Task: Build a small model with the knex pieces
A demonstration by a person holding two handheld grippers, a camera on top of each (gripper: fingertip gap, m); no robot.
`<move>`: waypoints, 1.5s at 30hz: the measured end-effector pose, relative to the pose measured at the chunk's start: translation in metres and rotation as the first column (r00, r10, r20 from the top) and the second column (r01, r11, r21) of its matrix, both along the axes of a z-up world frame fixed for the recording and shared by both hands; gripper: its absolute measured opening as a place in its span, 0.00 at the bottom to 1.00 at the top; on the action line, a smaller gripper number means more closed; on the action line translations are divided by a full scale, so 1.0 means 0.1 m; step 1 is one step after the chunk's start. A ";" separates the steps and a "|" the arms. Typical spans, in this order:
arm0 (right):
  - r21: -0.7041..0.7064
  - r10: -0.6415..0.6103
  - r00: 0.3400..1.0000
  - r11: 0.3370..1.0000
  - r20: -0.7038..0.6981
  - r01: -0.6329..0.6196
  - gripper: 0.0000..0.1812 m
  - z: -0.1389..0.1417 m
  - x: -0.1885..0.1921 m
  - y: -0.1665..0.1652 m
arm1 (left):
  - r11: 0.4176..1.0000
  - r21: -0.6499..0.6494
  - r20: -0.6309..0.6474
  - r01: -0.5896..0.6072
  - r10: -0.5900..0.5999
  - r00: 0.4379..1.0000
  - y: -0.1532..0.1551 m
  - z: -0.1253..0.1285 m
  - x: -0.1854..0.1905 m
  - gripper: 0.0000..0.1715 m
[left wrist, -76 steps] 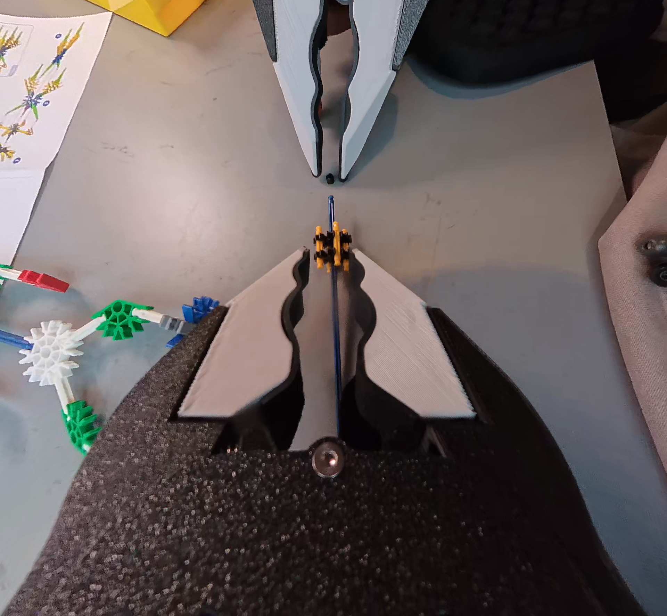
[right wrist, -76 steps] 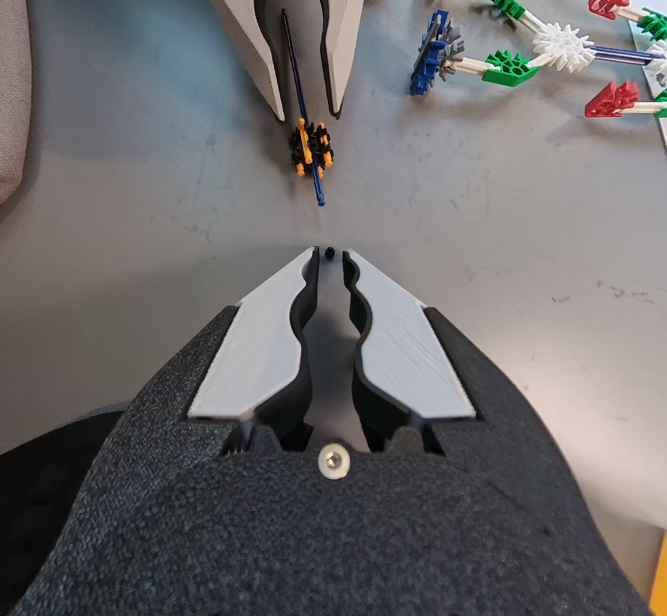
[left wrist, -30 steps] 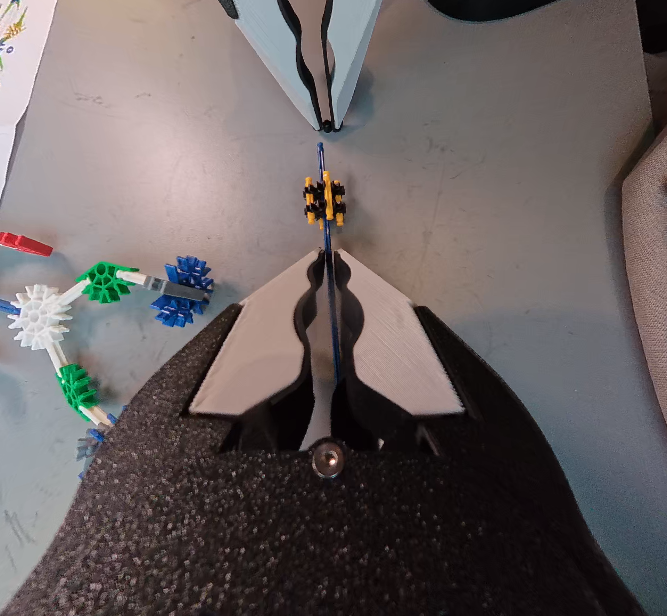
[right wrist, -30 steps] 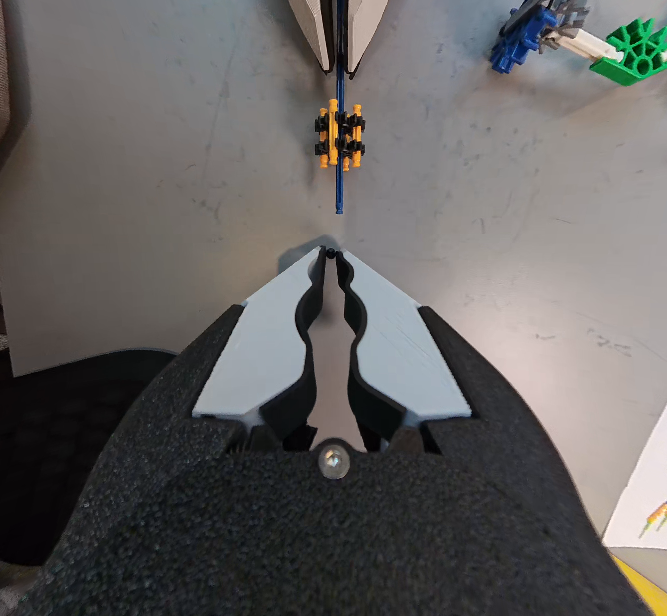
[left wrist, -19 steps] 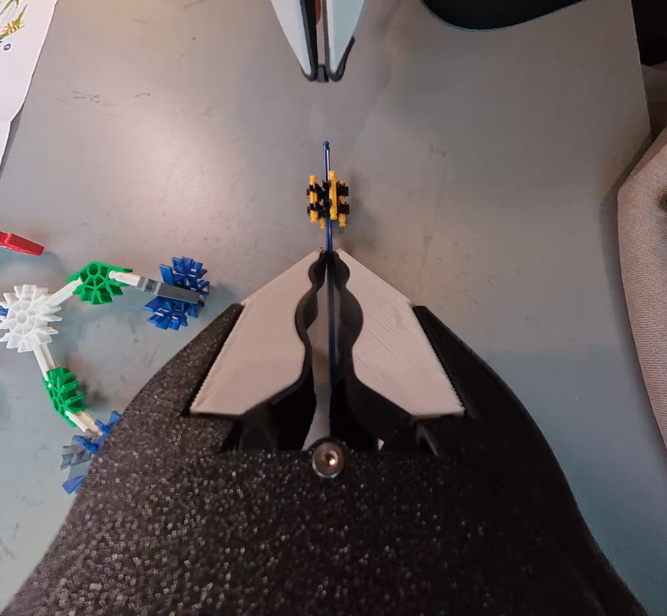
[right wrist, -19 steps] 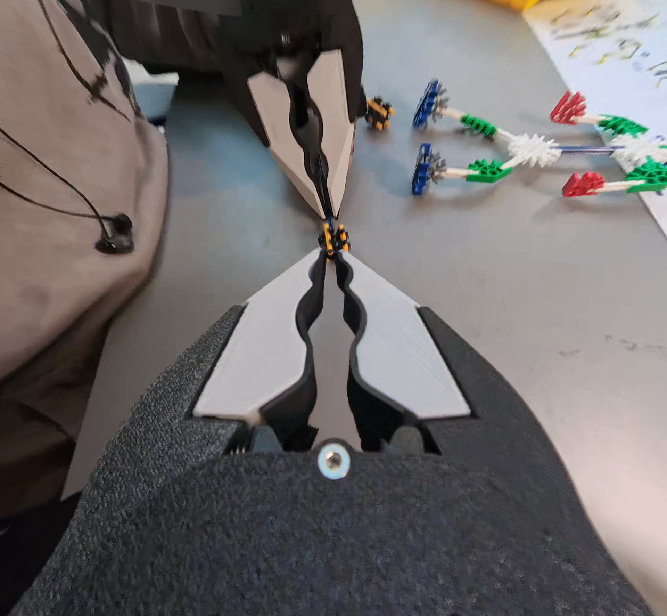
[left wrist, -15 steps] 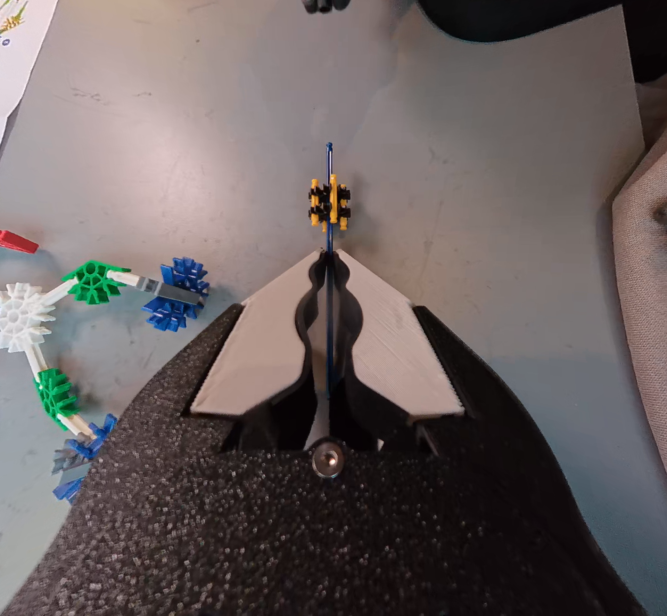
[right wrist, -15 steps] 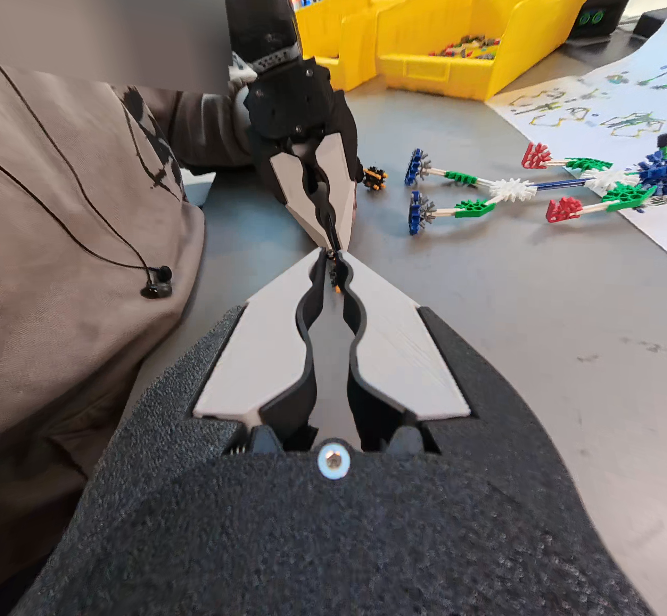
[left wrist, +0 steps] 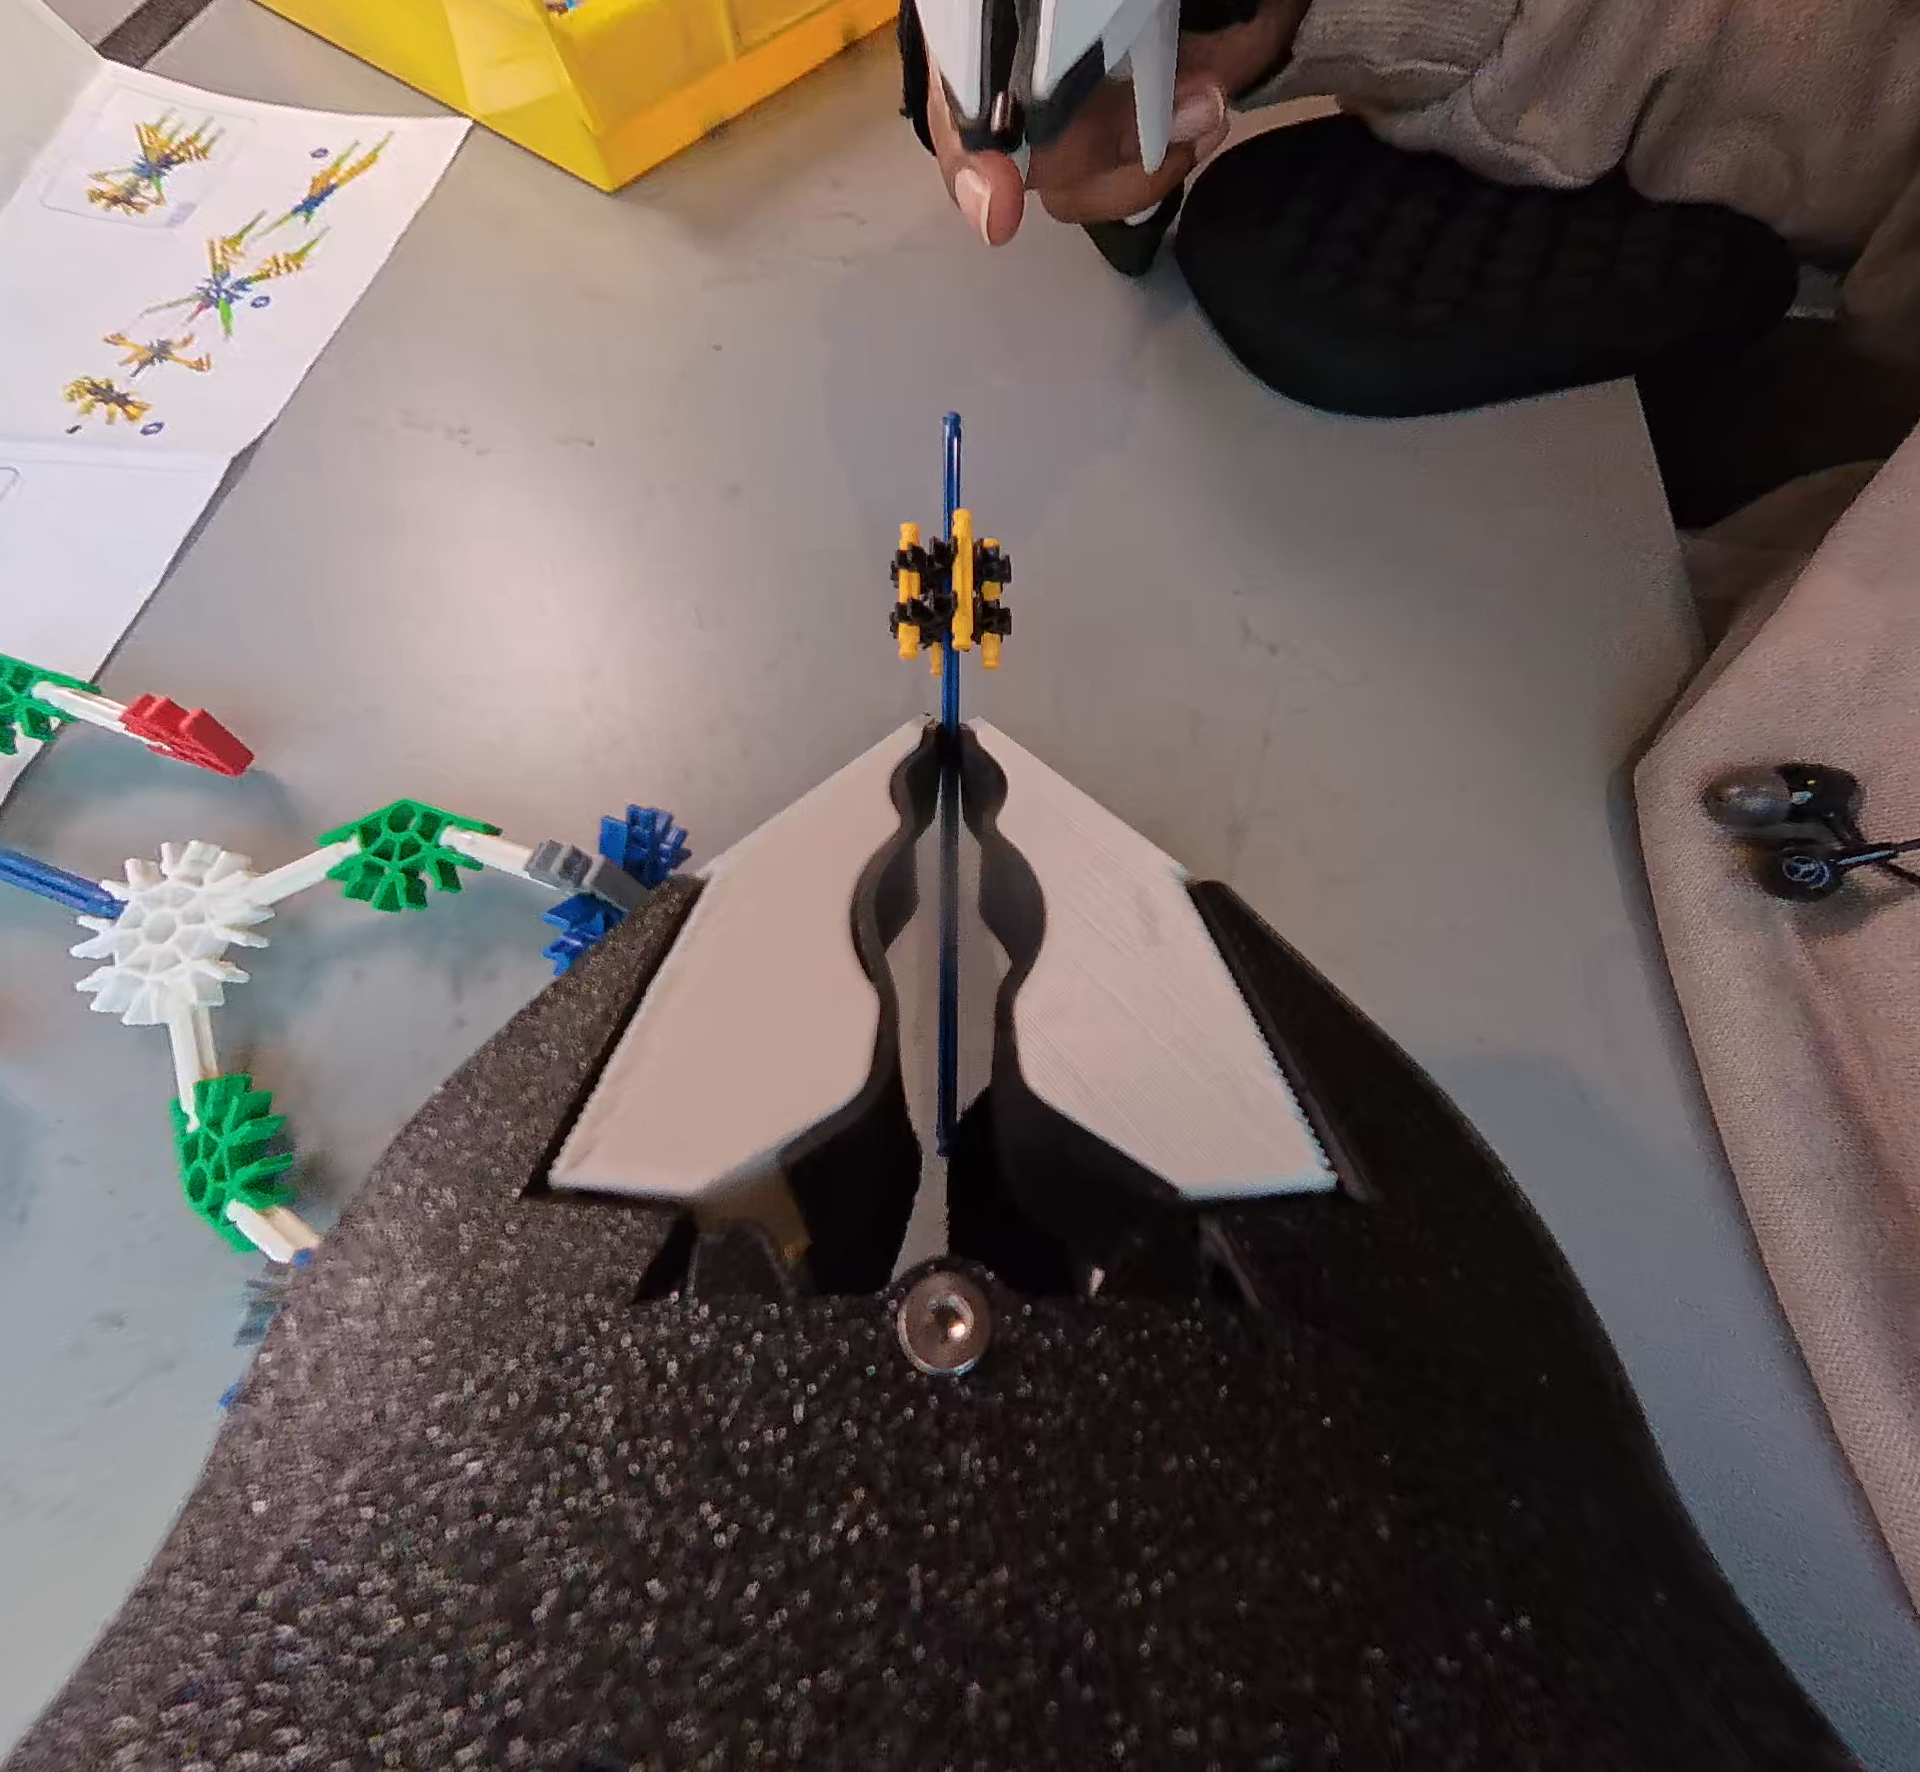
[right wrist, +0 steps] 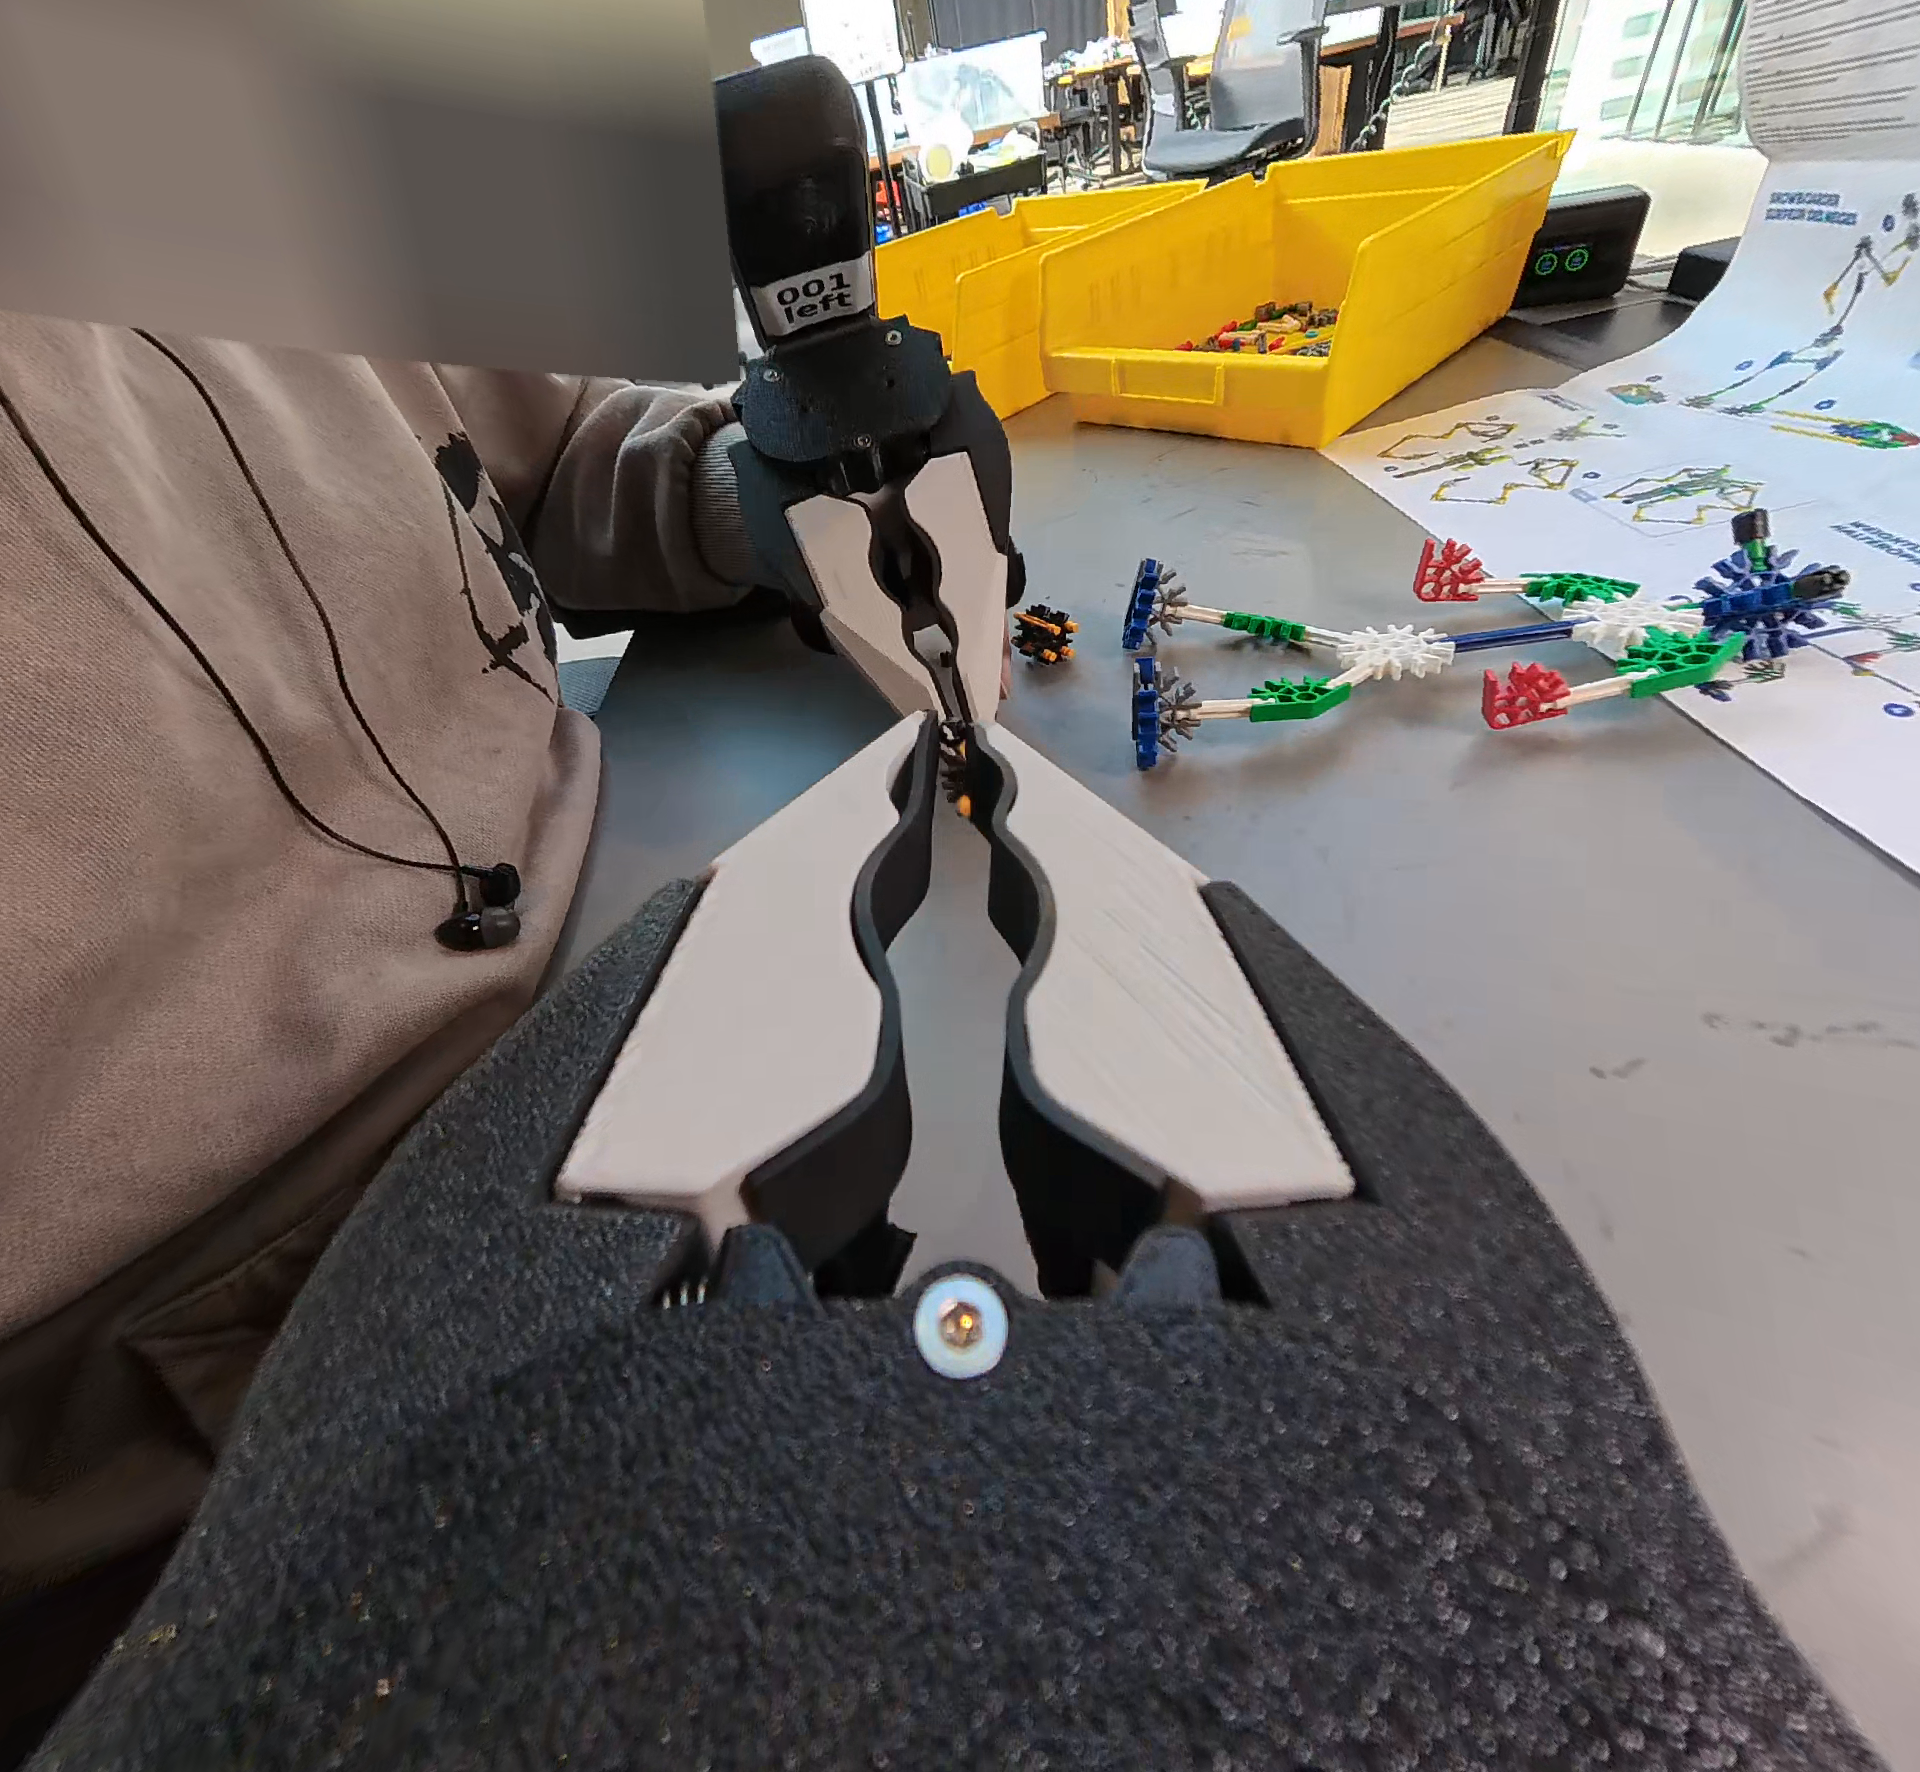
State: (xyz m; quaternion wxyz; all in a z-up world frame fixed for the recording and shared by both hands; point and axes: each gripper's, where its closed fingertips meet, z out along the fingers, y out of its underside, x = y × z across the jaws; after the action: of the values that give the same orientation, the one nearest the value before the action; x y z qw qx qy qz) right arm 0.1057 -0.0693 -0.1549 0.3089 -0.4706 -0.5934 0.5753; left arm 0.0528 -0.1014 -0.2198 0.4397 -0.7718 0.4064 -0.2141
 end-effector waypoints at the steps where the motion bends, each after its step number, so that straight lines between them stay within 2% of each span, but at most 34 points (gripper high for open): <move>1: 0.007 -0.002 1.000 1.000 0.003 0.002 0.02 -0.01 -0.01 0.00 | 1.000 0.004 0.019 0.003 -0.003 1.000 0.00 0.04 0.01 0.02; 17: 0.050 0.013 0.999 0.999 0.031 -0.015 0.02 -0.06 -0.05 -0.07 | 0.997 0.072 0.098 0.029 -0.036 0.995 -0.07 0.29 0.09 0.02; 45: 0.034 0.042 0.999 0.998 0.023 -0.043 0.02 -0.05 -0.06 -0.13 | 0.995 0.093 0.099 0.043 -0.052 0.994 -0.10 0.32 0.11 0.02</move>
State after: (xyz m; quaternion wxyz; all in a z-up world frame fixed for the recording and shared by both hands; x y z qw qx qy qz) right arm 0.0994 -0.0820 -0.1600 0.2977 -0.4590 -0.6165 0.5662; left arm 0.0635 -0.1109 -0.1877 0.4891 -0.7293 0.4113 -0.2445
